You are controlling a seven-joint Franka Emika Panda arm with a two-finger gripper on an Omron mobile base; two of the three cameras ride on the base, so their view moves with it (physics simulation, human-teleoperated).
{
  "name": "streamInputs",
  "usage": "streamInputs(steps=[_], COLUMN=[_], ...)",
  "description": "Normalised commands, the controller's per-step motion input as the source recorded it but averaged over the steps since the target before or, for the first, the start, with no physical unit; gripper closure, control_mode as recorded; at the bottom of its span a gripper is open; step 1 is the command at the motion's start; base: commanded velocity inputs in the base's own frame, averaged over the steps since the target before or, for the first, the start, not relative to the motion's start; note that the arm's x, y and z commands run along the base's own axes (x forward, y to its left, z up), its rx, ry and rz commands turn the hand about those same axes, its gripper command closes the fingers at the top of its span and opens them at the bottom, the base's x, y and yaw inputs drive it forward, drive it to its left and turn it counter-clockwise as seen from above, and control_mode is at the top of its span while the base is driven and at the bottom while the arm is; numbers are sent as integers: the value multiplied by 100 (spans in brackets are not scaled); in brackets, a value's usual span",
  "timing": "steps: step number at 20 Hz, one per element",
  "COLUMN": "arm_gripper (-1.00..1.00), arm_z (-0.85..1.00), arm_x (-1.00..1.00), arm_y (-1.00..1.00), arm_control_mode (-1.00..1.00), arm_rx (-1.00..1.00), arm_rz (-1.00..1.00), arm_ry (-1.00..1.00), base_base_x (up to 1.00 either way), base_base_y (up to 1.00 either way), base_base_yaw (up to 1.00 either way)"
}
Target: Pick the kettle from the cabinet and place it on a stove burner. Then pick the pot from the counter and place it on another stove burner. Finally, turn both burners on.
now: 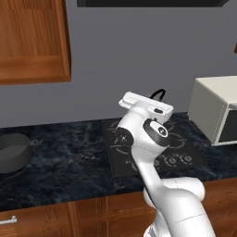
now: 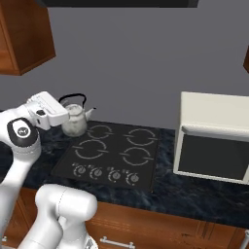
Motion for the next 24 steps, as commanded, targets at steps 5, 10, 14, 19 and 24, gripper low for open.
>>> streamInputs(steps=[5,10,14,19,24], arm_gripper=[100,100,100,100,100], arm_z=[-23,-21,-19,-13,-16], arm_x=[13,26,45,45,39], arm_y=[8,7,8,7,9], arm_control_mode=[-100,-100,-100,-100,-100], arm_rx=[-2,-2,0,0,0], arm_rz=[0,0,-1,-3,-5], arm_ry=[0,0,0,0,0], base_base_x=[0,0,0,0,0], base_base_y=[0,0,0,0,0], base_base_yaw=[0,0,0,0,0])
